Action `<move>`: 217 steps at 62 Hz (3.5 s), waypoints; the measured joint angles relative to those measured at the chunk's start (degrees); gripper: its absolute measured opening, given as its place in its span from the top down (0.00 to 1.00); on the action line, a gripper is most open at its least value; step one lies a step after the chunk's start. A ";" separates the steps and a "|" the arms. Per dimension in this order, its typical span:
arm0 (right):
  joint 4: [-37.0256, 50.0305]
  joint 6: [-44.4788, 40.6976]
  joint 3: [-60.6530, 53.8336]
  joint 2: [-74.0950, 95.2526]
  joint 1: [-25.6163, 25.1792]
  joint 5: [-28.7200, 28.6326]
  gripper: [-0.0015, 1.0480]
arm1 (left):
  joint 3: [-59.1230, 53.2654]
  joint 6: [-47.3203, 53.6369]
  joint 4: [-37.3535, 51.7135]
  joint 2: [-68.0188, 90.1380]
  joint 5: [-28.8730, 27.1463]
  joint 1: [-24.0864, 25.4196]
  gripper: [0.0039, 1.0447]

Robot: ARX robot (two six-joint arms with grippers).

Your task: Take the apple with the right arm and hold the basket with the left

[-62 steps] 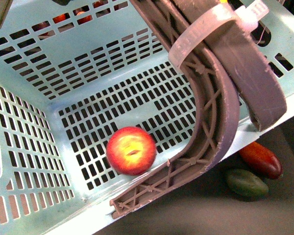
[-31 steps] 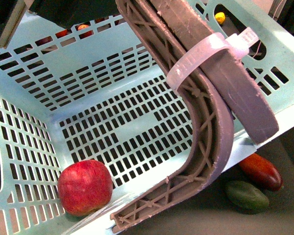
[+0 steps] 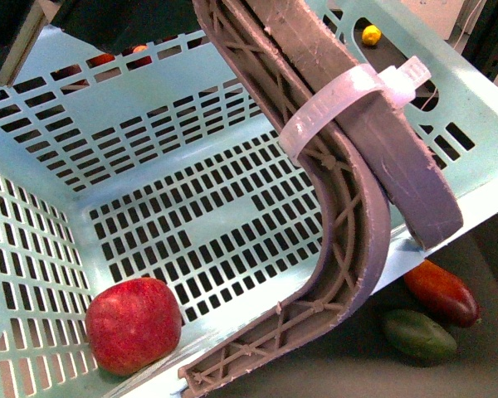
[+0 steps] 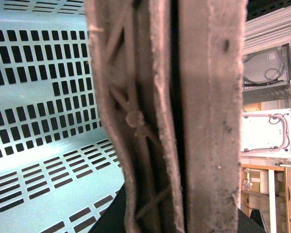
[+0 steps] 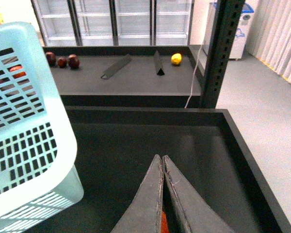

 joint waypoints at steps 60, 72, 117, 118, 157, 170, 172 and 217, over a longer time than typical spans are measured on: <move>-15.69 0.02 -2.51 -19.80 -0.24 -0.50 0.98 | 0.00 0.00 0.00 0.00 0.00 0.00 0.85; -20.70 0.02 -2.49 -24.26 -0.24 -0.46 0.98 | 0.00 0.00 0.00 0.00 0.04 0.00 0.85; -28.15 0.02 -2.49 -31.93 -0.24 -0.46 0.21 | 0.00 0.00 0.00 0.00 0.00 0.00 0.85; -28.15 0.02 -2.49 -31.93 -0.24 -0.46 0.19 | 0.00 0.00 0.00 0.00 0.00 0.00 0.85; -28.15 0.15 -2.49 -32.00 -0.24 -0.55 0.08 | -1.62 -15.72 0.26 -1.38 -23.54 7.43 0.85; -28.15 0.15 -2.49 -32.00 -0.24 -0.46 0.08 | -6.93 -25.09 0.81 -0.74 -16.35 22.53 0.85; -28.15 0.15 -2.49 -32.00 -0.24 -0.46 0.08 | -7.10 -25.88 1.09 -0.04 -16.02 24.39 0.85; -28.15 0.15 -2.49 -32.00 -0.24 -0.48 0.08 | -8.13 -30.58 1.88 15.89 -13.31 32.11 0.85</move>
